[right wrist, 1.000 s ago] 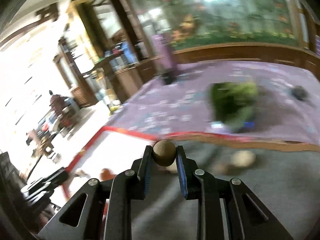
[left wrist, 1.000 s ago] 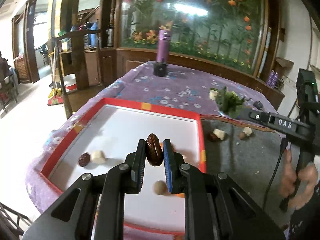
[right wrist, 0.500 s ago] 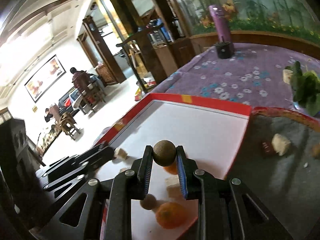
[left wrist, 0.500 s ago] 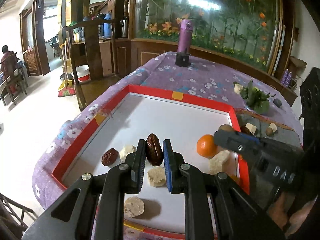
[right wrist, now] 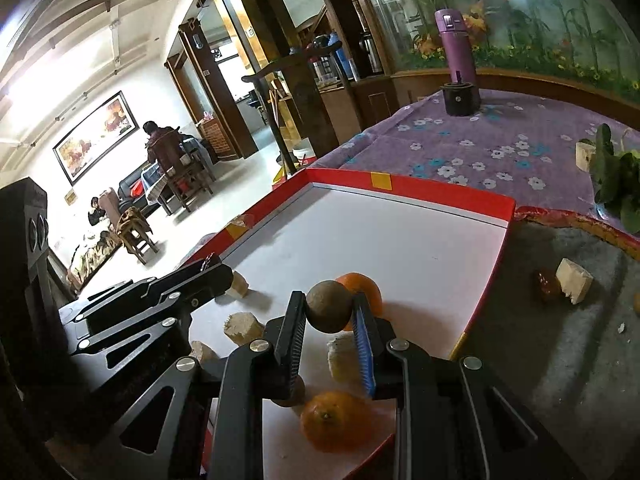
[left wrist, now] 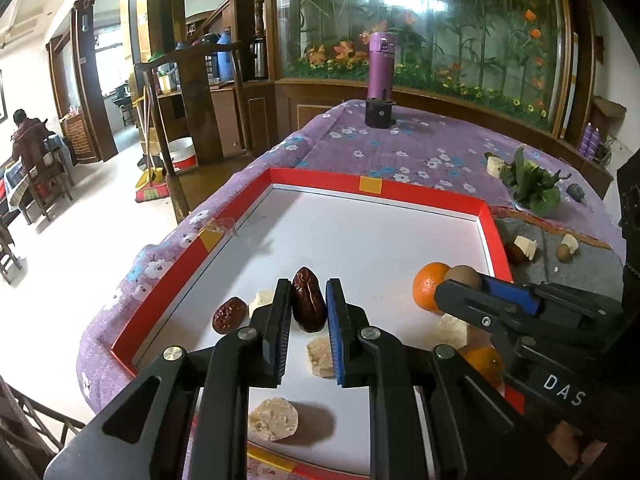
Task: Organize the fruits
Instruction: 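Open the left tool to drop the date while the right tool drops the brown fruit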
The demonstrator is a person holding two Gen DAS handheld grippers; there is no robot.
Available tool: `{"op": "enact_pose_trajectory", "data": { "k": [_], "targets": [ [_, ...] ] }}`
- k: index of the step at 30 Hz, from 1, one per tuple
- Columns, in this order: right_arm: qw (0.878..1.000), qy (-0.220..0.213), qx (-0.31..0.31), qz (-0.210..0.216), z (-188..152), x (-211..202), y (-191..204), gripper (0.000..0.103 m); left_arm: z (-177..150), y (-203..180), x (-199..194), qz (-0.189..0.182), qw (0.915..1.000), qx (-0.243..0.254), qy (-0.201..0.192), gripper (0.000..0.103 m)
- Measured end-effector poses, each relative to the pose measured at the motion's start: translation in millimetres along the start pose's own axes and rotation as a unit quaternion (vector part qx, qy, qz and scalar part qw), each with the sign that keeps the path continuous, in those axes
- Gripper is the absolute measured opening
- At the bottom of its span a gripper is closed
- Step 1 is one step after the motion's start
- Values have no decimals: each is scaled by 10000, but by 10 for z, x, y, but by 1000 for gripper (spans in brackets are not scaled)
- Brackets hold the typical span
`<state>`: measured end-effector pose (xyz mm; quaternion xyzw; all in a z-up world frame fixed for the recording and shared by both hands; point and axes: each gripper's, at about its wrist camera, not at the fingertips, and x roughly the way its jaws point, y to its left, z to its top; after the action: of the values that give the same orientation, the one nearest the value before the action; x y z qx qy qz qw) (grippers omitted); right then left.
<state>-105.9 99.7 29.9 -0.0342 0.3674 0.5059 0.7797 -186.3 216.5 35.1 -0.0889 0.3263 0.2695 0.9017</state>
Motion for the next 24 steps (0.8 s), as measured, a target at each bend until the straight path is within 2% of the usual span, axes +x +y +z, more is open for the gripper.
{"op": "enact_pose_trajectory", "data": {
  "k": [18,20,21,23,24],
  "targets": [
    [10000,24,-67,-52,3,-35,-1,27,-19,-49,17,390,9992,81,20,16],
    [9999,31,-83,-57,5,-36,1,27,-20,-53,14,444,9990,89,19,20],
    [9999,38,-89,-54,7,-41,1,29,-22,-55,11,483,9988,88,12,27],
    [9999,29,-102,-45,9,-61,3,34,-20,-52,-2,540,9985,73,-24,44],
    [9999,1,-109,-37,14,-81,3,41,-22,-43,-13,605,9981,59,-50,58]
  ]
}}
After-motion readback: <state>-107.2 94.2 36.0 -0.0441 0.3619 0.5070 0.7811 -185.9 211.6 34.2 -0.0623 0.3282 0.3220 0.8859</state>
